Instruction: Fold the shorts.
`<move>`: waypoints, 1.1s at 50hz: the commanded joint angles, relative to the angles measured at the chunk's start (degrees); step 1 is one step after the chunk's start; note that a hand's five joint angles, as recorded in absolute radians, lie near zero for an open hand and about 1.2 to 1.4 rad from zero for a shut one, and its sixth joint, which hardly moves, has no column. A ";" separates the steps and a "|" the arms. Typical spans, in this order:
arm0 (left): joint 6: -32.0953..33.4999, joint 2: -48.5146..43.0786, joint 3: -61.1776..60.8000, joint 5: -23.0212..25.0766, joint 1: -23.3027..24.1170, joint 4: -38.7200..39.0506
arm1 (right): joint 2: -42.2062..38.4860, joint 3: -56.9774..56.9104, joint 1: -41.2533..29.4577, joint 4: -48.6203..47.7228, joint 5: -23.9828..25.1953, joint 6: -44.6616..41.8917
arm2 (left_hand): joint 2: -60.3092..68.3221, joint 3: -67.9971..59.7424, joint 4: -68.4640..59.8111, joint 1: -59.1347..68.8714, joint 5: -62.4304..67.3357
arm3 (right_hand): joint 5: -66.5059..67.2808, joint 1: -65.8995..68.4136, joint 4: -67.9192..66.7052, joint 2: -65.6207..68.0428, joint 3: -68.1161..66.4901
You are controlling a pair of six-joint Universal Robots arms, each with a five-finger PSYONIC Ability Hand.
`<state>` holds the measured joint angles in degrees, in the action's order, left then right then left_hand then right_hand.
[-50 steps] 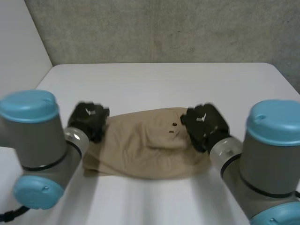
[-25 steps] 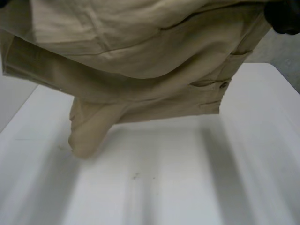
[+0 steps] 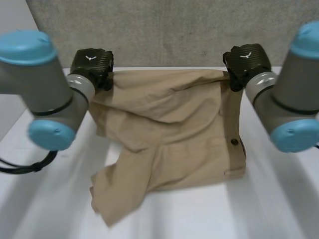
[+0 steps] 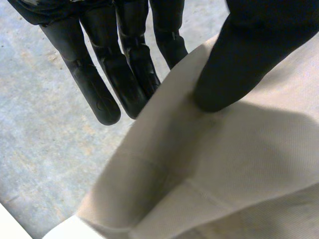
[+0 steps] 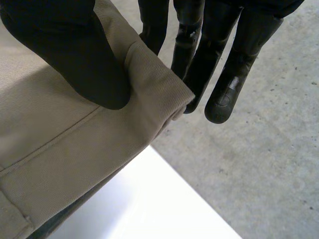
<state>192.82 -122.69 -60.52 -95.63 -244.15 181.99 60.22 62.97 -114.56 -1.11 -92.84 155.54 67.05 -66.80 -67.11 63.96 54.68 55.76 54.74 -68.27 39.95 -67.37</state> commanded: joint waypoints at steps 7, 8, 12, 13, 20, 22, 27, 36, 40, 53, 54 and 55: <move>9.50 -15.21 7.97 0.01 -0.80 23.66 | -15.92 -1.80 -0.49 -29.47 0.03 -2.96 | -56.86 56.61 56.92 -53.77 -54.48 | -55.76 -44.74 58.27 -29.95 57.37; 10.12 -15.12 7.44 0.27 -0.89 24.63 | -15.93 -1.80 -0.58 -29.38 -0.15 -3.05 | -56.50 56.25 56.57 -53.41 -54.13 | -55.76 -44.74 58.27 -29.95 57.37; 11.88 -14.50 5.16 0.10 -0.80 27.45 | -13.92 -0.49 -0.93 -28.42 -0.50 -2.87 | -57.00 56.75 57.07 -53.91 -54.63 | -55.76 -44.74 58.27 -29.95 57.37; 11.79 -14.24 4.54 0.01 -0.71 27.54 | -13.03 0.04 -0.93 -27.72 -0.59 -2.87 | -57.00 56.75 57.07 -53.91 -54.63 | -55.76 -44.74 58.27 -29.95 57.37; 11.62 -3.88 -5.38 0.01 -0.36 24.11 | -3.19 6.19 -0.58 -16.30 0.46 -2.70 | -56.33 56.08 56.40 -53.24 -53.96 | -55.76 -44.74 58.27 -29.95 57.37; 11.53 -0.72 -9.07 0.01 -0.10 22.89 | -1.00 8.13 -0.32 -13.32 0.82 -2.78 | -55.49 55.24 55.56 -52.40 -53.12 | -55.76 -44.74 58.27 -29.95 57.37; 10.30 11.56 -22.23 0.18 3.49 15.69 | 5.95 15.77 0.47 -3.65 4.24 -3.14 | -54.48 54.23 54.55 -51.39 -52.11 | -55.76 -44.74 58.27 -29.95 57.37; -0.59 24.34 -38.96 0.36 10.44 5.22 | 10.70 26.85 3.55 4.01 12.94 -3.13 | -42.89 42.64 42.95 -39.80 -40.51 | -43.75 -32.73 46.27 -17.94 45.37; -6.92 25.22 -43.53 0.10 14.84 3.37 | 10.79 30.98 5.31 2.79 16.11 -3.40 | -40.36 40.10 40.42 -37.27 -37.98 | -40.03 -29.01 42.54 -14.22 41.64; -9.13 16.44 -44.77 -1.92 8.35 7.40 | 3.86 36.79 6.80 -12.58 18.57 -4.54 | -40.18 39.93 40.25 -37.09 -37.81 | -28.93 -17.91 31.44 -3.12 30.55; -9.13 14.95 -43.81 -2.19 6.17 8.28 | 3.41 36.70 6.80 -12.94 18.48 -4.63 | -40.02 39.76 40.08 -36.93 -37.64 | -28.59 -17.57 31.11 -2.78 30.21; -9.13 14.24 -43.45 -2.19 5.27 8.72 | 2.89 36.61 6.80 -13.30 18.40 -4.63 | -39.85 39.60 39.91 -36.76 -37.47 | -28.26 -17.24 30.77 -2.45 29.87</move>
<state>182.99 -103.06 -106.78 -96.33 -230.41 187.49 67.20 99.55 -107.72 -8.51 -74.04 151.49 22.44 -22.37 -22.46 22.29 12.85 18.54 25.53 -29.72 29.54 -29.59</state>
